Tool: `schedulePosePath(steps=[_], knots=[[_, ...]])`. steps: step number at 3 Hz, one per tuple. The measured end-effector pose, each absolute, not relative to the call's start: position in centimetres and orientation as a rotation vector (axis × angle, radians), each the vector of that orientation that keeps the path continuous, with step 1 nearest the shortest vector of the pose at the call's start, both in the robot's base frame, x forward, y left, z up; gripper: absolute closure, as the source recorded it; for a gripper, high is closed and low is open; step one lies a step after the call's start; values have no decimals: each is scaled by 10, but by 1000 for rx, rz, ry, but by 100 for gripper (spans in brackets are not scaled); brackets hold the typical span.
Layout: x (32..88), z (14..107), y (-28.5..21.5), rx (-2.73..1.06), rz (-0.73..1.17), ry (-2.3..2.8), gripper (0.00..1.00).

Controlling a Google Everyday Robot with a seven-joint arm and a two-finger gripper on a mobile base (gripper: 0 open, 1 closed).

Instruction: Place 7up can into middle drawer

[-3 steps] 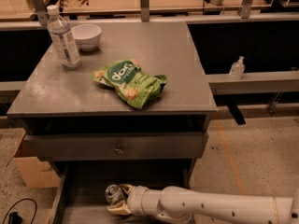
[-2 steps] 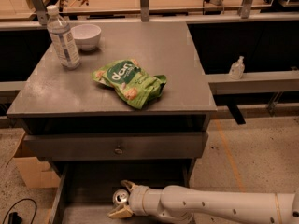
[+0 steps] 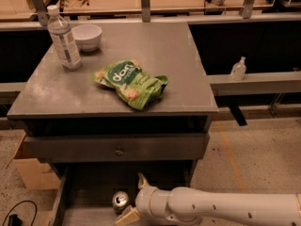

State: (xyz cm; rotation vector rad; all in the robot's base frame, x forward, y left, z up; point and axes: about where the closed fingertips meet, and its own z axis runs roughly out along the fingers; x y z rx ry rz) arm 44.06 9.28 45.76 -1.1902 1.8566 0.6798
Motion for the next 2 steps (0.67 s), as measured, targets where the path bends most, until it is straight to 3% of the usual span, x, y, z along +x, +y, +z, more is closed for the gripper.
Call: schedulePosePath(steps=[2], knots=[[401,553,26,-1076,540,1911,42]])
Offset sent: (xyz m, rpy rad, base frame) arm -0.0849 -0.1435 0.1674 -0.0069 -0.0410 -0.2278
